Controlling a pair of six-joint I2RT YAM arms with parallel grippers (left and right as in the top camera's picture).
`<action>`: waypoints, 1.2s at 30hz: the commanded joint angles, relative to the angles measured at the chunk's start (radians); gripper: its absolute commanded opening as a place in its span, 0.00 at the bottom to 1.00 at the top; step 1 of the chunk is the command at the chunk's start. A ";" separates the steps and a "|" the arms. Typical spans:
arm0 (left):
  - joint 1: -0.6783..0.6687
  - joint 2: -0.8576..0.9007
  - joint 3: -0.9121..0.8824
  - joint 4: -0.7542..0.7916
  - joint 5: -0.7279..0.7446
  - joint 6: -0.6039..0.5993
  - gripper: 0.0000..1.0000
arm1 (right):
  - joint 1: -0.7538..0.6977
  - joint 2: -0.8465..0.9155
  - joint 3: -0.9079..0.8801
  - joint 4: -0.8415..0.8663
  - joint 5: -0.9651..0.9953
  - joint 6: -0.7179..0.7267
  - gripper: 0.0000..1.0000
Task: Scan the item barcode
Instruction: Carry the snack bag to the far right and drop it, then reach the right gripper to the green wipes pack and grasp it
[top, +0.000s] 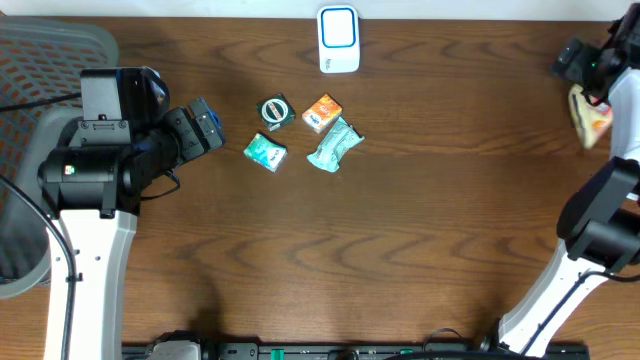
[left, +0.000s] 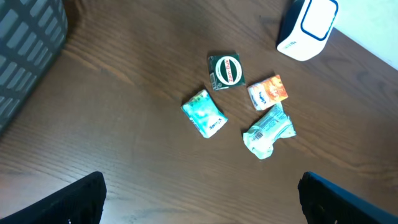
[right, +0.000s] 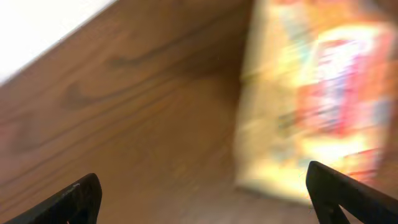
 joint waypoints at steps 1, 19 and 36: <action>0.005 0.000 0.003 -0.001 -0.006 0.006 0.98 | 0.031 0.005 0.004 -0.007 -0.341 -0.014 0.99; 0.005 0.000 0.003 0.000 -0.006 0.006 0.98 | 0.638 0.007 -0.004 -0.377 -0.291 -0.025 0.99; 0.005 0.000 0.003 0.000 -0.006 0.006 0.98 | 0.825 0.007 -0.005 -0.335 -0.248 -0.025 0.99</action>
